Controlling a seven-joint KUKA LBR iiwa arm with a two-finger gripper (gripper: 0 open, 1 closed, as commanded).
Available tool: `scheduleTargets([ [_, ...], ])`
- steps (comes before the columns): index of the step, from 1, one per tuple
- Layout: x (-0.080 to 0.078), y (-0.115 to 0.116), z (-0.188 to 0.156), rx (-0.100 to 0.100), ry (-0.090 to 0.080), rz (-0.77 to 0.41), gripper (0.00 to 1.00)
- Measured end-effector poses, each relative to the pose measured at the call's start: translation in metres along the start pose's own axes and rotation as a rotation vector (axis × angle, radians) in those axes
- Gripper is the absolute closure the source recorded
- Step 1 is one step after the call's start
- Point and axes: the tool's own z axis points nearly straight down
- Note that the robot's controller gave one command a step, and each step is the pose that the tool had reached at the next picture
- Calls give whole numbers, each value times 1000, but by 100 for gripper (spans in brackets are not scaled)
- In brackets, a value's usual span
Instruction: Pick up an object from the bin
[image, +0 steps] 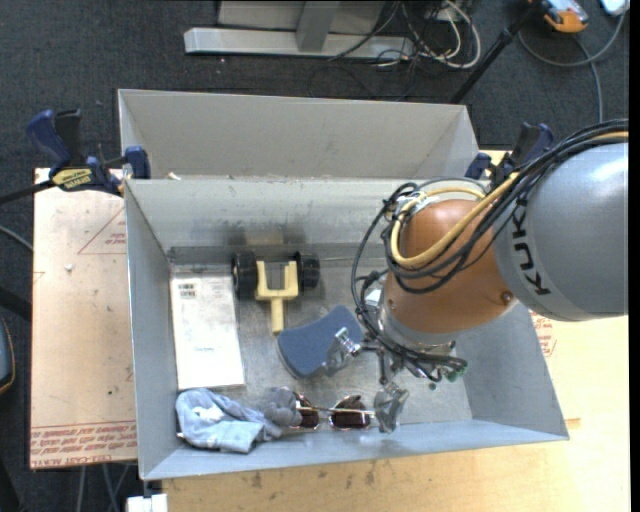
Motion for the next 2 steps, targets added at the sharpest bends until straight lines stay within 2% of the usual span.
scheduleTargets([
  [1,4,-3,62,16,-26,6,100],
  [2,4,-3,62,16,-26,6,100],
])
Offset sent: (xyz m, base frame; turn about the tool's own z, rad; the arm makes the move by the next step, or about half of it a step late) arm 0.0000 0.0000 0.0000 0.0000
